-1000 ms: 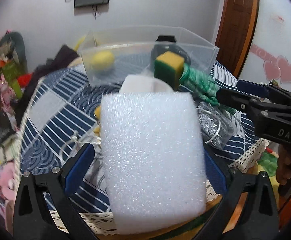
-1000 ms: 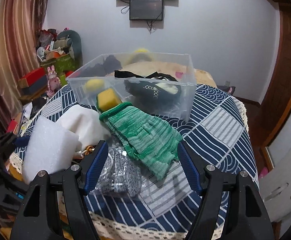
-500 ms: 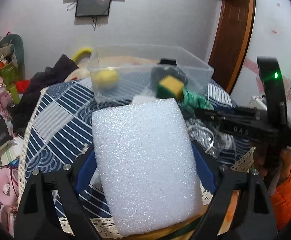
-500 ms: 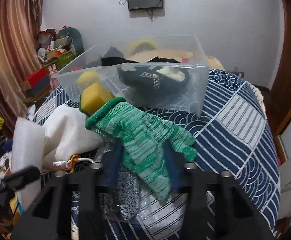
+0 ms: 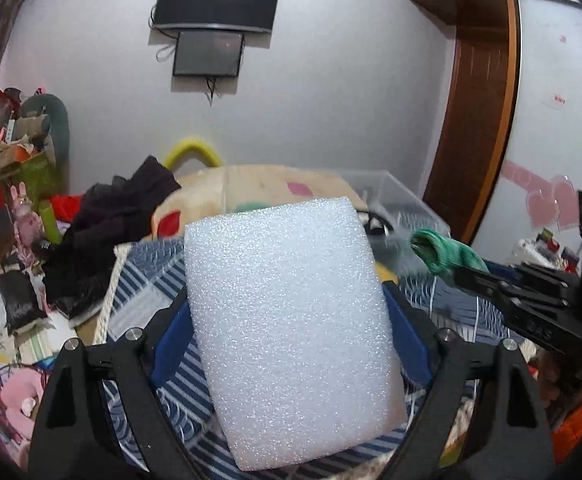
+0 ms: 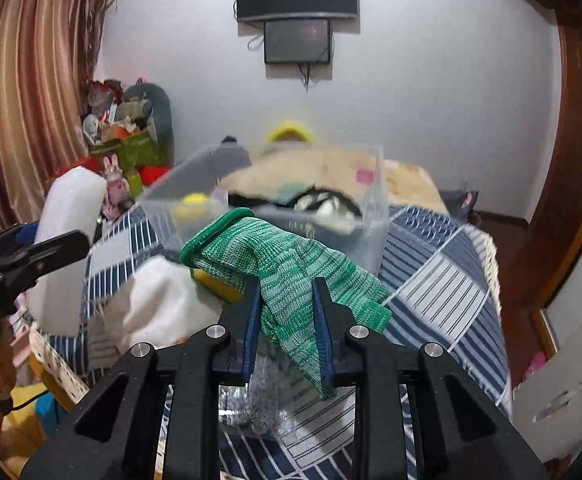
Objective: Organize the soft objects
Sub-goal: 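Lower the foam block into the clear box with the left tool while the right tool places the glove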
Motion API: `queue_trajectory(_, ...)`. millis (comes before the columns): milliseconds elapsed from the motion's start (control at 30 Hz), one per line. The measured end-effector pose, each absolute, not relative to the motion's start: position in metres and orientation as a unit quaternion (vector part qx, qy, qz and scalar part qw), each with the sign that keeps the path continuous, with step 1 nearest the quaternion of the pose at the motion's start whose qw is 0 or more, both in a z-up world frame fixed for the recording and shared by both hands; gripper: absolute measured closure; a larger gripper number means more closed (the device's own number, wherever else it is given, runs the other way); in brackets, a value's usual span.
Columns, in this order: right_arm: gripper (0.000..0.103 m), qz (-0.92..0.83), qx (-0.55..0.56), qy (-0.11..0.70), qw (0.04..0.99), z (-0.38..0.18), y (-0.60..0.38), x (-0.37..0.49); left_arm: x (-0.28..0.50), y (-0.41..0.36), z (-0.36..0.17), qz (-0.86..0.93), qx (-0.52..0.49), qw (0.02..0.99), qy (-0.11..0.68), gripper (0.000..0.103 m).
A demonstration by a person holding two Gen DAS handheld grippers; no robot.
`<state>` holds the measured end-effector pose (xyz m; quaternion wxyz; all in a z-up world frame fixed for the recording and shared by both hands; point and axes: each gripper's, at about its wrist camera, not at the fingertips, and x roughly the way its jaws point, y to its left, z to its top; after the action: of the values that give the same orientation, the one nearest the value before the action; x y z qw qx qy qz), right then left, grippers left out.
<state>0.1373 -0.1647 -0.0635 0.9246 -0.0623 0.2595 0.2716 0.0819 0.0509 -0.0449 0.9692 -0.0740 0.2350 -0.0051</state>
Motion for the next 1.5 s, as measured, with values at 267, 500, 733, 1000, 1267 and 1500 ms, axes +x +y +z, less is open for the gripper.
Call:
queue_trajectory(267, 0.081, 0.264, -0.043, 0.224, 0.937, -0.039, -0.168, 0.150, 0.111, 0.064, -0.016, 0.001, -0.087, 0.975, 0.202, 0.015)
queue_trajectory(500, 0.081, 0.258, -0.047, 0.204, 0.943, -0.028, -0.156, 0.169, 0.145, 0.067, -0.007, 0.009, -0.077, 0.977, 0.201, 0.015)
queue_trajectory(733, 0.081, 0.259, -0.050, 0.207, 0.942, -0.028, -0.138, 0.192, 0.181, 0.062, -0.009, 0.023, -0.055, 0.977, 0.205, 0.016)
queue_trajectory(1000, 0.081, 0.258, -0.054, 0.228, 0.937, -0.039, -0.126, 0.216, 0.217, 0.055, -0.021, 0.013, -0.059, 0.972, 0.228, 0.016)
queue_trajectory(1267, 0.081, 0.257, -0.078, 0.267, 0.926, -0.063, -0.112, 0.232, 0.243, 0.036, -0.048, 0.016, -0.012, 0.964, 0.264, 0.016)
queue_trajectory(1500, 0.080, 0.261, -0.086, 0.288, 0.917, -0.069, -0.111, 0.233, 0.248, 0.031, -0.056, 0.012, -0.002, 0.959, 0.283, 0.014)
